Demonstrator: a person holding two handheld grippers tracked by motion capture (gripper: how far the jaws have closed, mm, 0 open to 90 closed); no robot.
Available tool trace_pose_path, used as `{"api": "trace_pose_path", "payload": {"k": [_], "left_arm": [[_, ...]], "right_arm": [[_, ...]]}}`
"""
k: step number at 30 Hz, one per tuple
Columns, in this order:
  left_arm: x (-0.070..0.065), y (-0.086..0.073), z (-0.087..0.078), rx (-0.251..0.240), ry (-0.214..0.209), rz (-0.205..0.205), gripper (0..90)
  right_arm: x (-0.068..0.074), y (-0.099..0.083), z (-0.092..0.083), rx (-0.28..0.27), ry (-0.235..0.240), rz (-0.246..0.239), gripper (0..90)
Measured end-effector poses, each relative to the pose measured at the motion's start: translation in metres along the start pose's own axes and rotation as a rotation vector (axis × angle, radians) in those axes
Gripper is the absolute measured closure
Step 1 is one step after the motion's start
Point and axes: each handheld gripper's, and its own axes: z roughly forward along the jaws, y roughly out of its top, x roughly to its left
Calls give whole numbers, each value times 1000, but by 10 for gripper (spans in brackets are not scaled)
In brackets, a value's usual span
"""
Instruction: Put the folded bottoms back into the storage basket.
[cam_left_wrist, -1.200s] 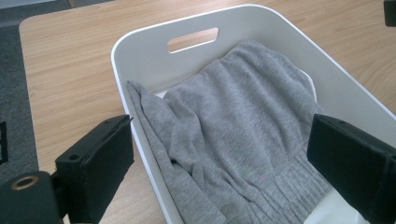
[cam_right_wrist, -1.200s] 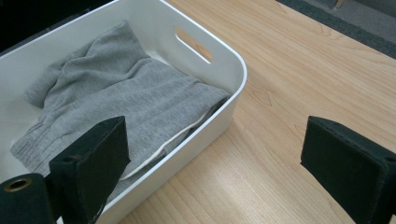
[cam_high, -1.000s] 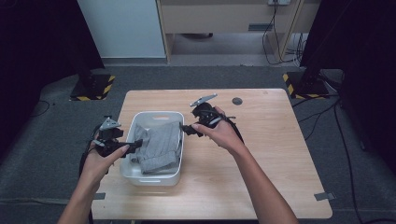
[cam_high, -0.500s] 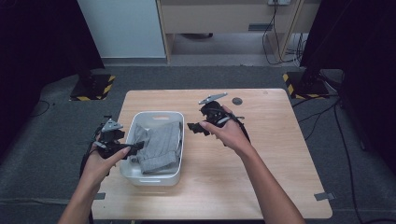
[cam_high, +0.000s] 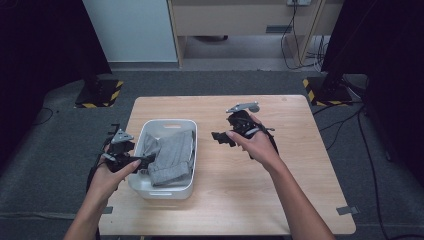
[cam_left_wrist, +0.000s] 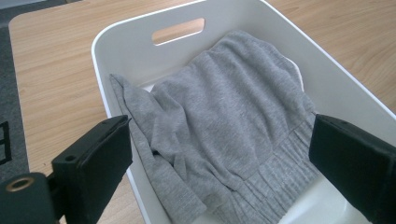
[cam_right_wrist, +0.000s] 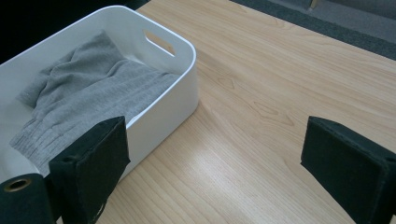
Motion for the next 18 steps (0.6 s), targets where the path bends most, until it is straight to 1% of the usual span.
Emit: {"api": "trace_pose_path", "payload": {"k": [8,10,18], "left_arm": [[-1,-1,-4,-6,5,9,53],[0,-2,-5,-7,8,8,53],[4,-5,-9,-13,13,5,53]], "right_arm": [[-12,-14,-15,-14,-18,27,78],[-16,-17,-19,-19,-23,40,78],[-29,-29,-32,-38,-38,65,77]]}}
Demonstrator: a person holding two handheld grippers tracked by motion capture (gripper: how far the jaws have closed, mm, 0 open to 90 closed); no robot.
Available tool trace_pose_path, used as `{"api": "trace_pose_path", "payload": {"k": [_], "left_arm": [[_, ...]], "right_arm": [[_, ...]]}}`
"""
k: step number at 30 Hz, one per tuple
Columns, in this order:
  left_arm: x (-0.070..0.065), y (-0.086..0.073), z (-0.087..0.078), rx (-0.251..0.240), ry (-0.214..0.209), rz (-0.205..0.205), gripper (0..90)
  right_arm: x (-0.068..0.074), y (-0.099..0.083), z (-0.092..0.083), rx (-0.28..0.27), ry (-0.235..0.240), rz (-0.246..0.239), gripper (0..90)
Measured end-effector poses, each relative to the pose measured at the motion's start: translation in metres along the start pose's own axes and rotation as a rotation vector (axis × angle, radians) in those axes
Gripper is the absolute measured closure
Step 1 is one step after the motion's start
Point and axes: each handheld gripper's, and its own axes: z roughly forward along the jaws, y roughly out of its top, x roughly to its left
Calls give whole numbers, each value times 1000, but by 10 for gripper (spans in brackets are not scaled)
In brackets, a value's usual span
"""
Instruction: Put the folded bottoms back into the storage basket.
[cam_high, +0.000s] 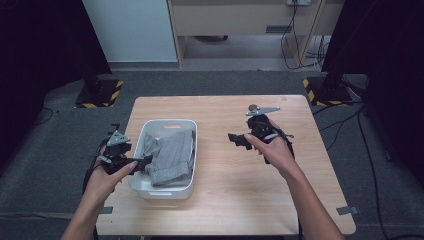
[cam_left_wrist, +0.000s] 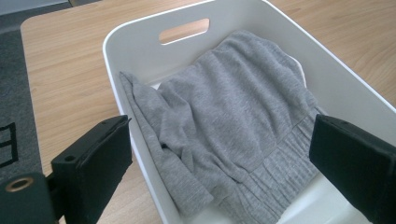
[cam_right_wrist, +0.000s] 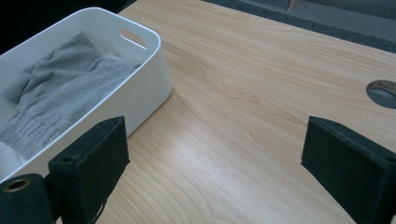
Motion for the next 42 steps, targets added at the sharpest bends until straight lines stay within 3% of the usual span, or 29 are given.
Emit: {"api": "trace_pose_path", "payload": {"k": [18,34,42], "left_arm": [[7,-13,-10,-20,17,-15,53],[32,-29,-29,-65,44,-61,53],[50,-41,-34,-64,75,-88,55]], "right_arm": [[-24,-28,-24,-31,-35,57,76],[-49,-71,-52,-62,-80,125,74],[-66,-93,-73,-86,-121,161,75]]}}
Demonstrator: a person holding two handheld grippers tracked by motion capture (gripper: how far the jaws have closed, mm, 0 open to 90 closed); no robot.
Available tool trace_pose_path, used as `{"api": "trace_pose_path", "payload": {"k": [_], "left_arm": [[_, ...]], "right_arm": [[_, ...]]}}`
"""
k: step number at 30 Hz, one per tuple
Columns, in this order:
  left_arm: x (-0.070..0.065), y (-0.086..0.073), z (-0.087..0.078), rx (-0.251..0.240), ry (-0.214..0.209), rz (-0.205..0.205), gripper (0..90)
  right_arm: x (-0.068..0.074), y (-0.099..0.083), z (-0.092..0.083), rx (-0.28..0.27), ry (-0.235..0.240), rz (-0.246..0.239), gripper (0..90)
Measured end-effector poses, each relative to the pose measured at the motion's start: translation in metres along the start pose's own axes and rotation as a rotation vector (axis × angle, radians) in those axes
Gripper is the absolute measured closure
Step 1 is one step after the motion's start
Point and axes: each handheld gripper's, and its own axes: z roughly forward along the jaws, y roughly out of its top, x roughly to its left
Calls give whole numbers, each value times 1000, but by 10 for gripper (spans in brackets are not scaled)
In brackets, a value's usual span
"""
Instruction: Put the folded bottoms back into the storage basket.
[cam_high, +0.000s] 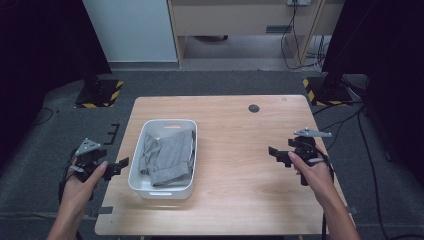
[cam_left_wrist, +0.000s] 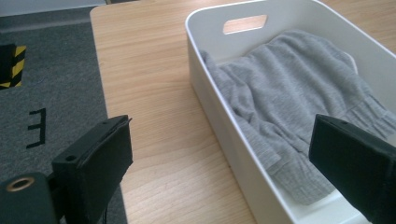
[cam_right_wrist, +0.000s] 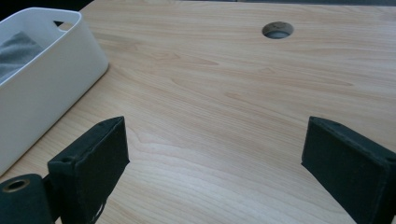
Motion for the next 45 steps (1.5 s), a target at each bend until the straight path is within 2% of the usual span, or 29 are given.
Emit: {"api": "trace_pose_path", "payload": {"k": [9,14,22,30,33,40,45], "left_arm": [[18,-15,2,17,26,-7,70],[26,-25,6,28,37,-13,75],[33,-40,18,67,47,5,86],[35,-54,31,106,44,12,91],[34,-58,36,122,44,13,93],[31,-66,50,162,47,30,93],[29,-70,59,178,52,34,93]], "right_arm": [[-19,-20,-18,-32,-21,36,74],[-24,-32,-20,-29,-29,51,73],[-30,-52,-19,-23,-71,54,91],[-36,-72,-17,9,-89,69,105],[-37,-80,-14,39,-97,63,103],[-38,-87,-8,97,-89,54,96],[-44,-88,-5,110,-112,63,95]]}}
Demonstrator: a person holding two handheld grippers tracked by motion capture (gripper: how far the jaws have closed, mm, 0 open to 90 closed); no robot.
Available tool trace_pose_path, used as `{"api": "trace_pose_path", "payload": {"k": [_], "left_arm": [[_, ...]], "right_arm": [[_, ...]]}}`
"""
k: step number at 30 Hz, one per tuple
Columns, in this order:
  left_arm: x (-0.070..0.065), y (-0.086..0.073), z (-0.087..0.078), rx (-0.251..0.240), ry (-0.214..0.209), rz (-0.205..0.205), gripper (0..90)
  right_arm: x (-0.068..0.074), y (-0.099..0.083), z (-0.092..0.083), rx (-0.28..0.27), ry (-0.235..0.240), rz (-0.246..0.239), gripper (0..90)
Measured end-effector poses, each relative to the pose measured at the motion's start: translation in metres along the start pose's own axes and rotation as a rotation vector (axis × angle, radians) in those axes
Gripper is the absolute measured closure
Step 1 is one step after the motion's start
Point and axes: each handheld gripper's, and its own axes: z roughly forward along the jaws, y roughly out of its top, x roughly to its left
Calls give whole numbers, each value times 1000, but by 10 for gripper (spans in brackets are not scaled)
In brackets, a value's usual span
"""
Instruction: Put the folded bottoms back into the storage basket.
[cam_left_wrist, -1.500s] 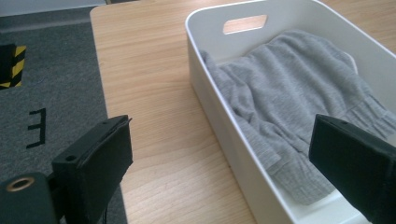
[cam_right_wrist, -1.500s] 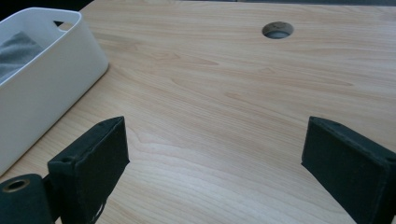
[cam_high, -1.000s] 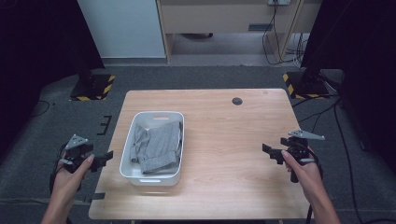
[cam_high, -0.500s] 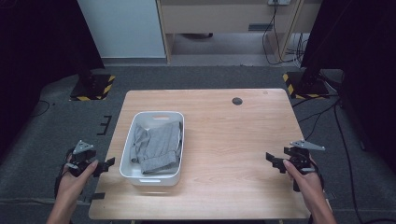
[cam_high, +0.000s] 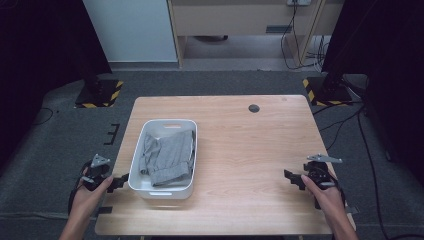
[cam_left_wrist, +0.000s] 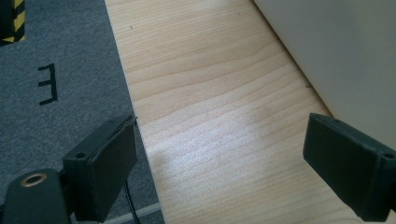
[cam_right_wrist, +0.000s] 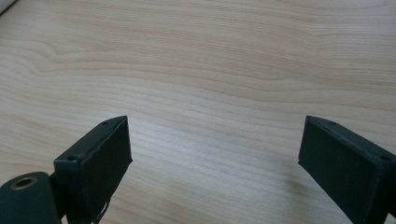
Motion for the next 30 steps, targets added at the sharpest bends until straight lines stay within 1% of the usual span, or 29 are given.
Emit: {"api": "trace_pose_path", "payload": {"k": [2,4,6,9,10,11,14,17,19,22,24,27,29,30], "left_arm": [[-1,0,4,4,4,1,93],[-2,0,7,6,1,2,93],[-2,-1,10,8,5,4,93],[-2,-2,14,6,13,-3,93],[-2,-3,15,5,14,2,92],[-2,-3,16,6,14,5,92],[-3,-5,20,5,23,6,89],[-4,-7,23,3,28,5,85],[-5,-8,24,-8,27,-2,80],[-6,-8,25,-20,27,-7,77],[-6,-10,25,-26,31,-14,65],[-7,-9,25,-25,38,-19,59],[-7,-9,26,-25,39,-20,57],[-7,-9,26,-24,40,-21,56]], "right_arm": [[-2,0,1,-3,-21,9,92],[-5,0,1,-16,-49,5,86],[-8,0,2,-19,-76,18,76],[-13,-1,5,-15,-119,31,73],[-14,-1,6,-8,-130,34,71],[-14,-2,8,-3,-139,43,70],[-14,-3,13,13,-159,38,66],[-12,-5,18,29,-166,41,58],[-8,-7,22,21,-188,17,51],[-2,-8,26,27,-208,-39,43],[2,-10,27,26,-198,-72,32],[4,-11,27,30,-180,-85,32],[5,-13,25,31,-163,-107,32],[5,-14,23,34,-156,-110,32]]}}
